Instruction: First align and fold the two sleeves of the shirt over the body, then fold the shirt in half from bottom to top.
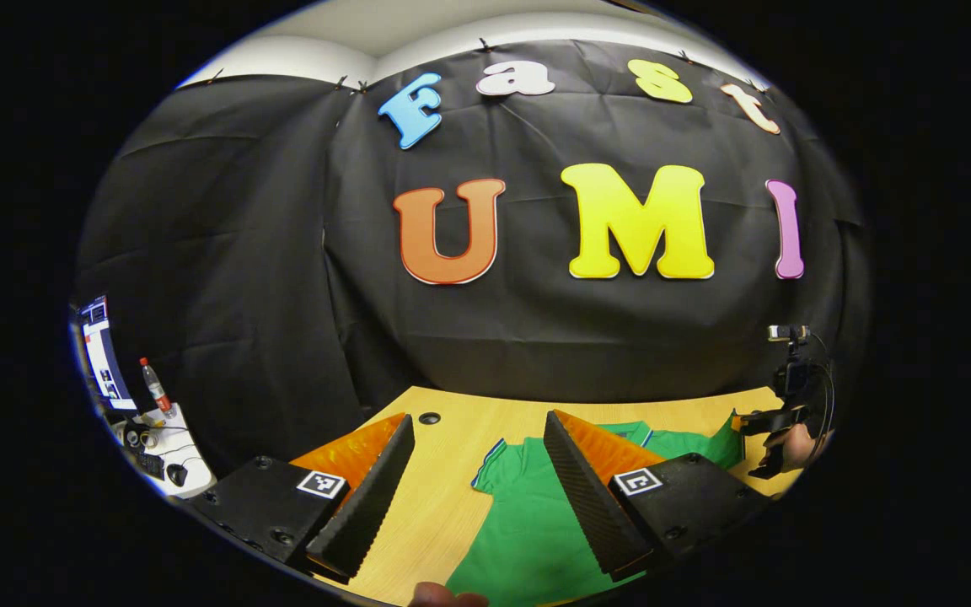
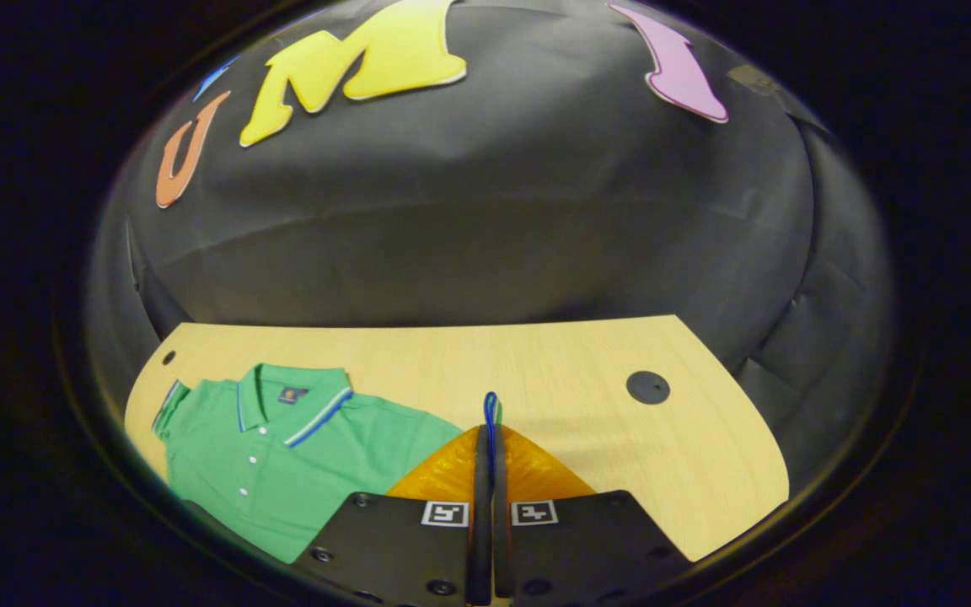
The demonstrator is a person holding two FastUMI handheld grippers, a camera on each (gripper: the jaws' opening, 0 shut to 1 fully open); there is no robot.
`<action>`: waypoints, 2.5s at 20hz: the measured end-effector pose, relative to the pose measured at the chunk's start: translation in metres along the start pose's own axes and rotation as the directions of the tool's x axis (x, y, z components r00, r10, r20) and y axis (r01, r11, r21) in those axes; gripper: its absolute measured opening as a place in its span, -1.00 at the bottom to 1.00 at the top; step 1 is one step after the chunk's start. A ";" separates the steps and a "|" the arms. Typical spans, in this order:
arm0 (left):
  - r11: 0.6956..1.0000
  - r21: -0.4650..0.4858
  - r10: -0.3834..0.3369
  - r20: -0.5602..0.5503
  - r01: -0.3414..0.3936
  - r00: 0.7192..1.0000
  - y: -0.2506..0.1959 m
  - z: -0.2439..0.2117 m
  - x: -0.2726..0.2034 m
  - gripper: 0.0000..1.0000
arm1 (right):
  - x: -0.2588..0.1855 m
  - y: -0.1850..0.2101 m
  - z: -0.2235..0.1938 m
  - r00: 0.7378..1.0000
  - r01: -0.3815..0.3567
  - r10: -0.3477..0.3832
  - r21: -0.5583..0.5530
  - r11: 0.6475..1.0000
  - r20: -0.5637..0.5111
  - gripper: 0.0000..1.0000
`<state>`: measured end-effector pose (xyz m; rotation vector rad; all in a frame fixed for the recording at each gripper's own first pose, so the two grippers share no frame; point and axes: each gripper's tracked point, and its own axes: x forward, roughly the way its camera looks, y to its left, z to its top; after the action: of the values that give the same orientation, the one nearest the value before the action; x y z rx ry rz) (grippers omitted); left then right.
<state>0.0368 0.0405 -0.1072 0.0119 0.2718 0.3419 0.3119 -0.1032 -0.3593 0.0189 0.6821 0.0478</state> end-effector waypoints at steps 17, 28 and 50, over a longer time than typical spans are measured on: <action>0.992 -0.022 0.125 -0.062 -0.126 0.990 0.084 -0.027 -0.031 0.99 | 0.015 0.155 -0.025 0.980 -0.168 0.163 -0.039 0.985 -0.111 -0.82; 1.000 0.009 0.015 -0.012 -0.015 1.000 0.067 -0.009 -0.028 0.99 | -0.041 0.133 0.010 0.983 -0.183 0.182 -0.109 0.977 -0.020 0.77; 0.934 -0.031 -0.356 -0.007 0.355 0.935 0.023 -0.025 0.042 0.99 | -0.400 0.062 0.093 0.901 0.007 0.091 -0.224 0.974 0.424 0.89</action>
<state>0.0603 0.0757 -0.1410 -0.0681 0.2758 -0.0153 0.0578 -0.0612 -0.0335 -0.1669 0.2258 0.1568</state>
